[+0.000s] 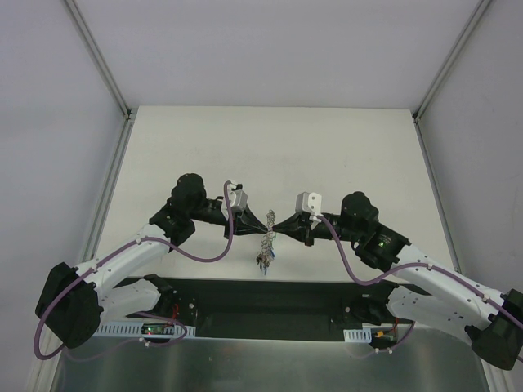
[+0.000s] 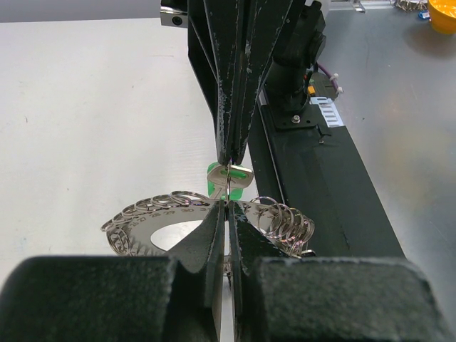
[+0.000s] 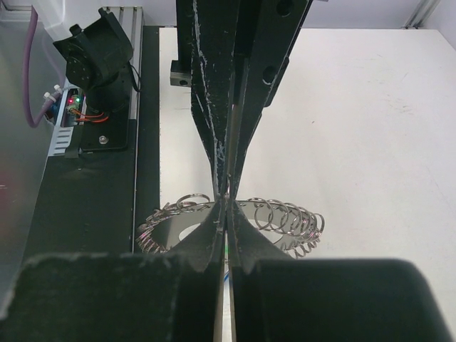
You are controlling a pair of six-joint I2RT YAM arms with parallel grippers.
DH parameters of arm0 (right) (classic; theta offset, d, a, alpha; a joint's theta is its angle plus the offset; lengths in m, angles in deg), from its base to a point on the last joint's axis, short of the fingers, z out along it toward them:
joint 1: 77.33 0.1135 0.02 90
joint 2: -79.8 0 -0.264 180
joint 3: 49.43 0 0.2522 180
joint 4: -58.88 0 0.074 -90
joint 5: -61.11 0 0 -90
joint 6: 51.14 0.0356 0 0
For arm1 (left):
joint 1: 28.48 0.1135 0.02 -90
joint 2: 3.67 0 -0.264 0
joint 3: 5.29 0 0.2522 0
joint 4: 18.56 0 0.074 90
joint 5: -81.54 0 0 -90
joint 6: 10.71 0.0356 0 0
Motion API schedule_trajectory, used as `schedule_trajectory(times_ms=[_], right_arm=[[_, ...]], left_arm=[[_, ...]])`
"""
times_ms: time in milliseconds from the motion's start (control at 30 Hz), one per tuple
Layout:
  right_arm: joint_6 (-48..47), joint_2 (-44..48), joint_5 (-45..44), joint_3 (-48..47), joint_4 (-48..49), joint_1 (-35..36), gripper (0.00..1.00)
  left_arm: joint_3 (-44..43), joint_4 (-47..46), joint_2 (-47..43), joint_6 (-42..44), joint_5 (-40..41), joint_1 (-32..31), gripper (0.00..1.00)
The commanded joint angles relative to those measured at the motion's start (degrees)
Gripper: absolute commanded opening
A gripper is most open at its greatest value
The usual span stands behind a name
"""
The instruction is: Put the keys on the keyring
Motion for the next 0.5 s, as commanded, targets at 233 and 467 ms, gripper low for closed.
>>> schedule_trajectory(times_ms=[233, 467], right_arm=[[0.97, 0.21, 1.57, -0.87, 2.61, -0.1, 0.01], [0.97, -0.75, 1.57, -0.95, 2.79, -0.18, 0.01]], left_arm=[[-0.2, -4.51, -0.39, -0.35, -2.35, 0.29, 0.0], [-0.37, -4.59, -0.48, -0.35, -2.79, 0.37, 0.0]])
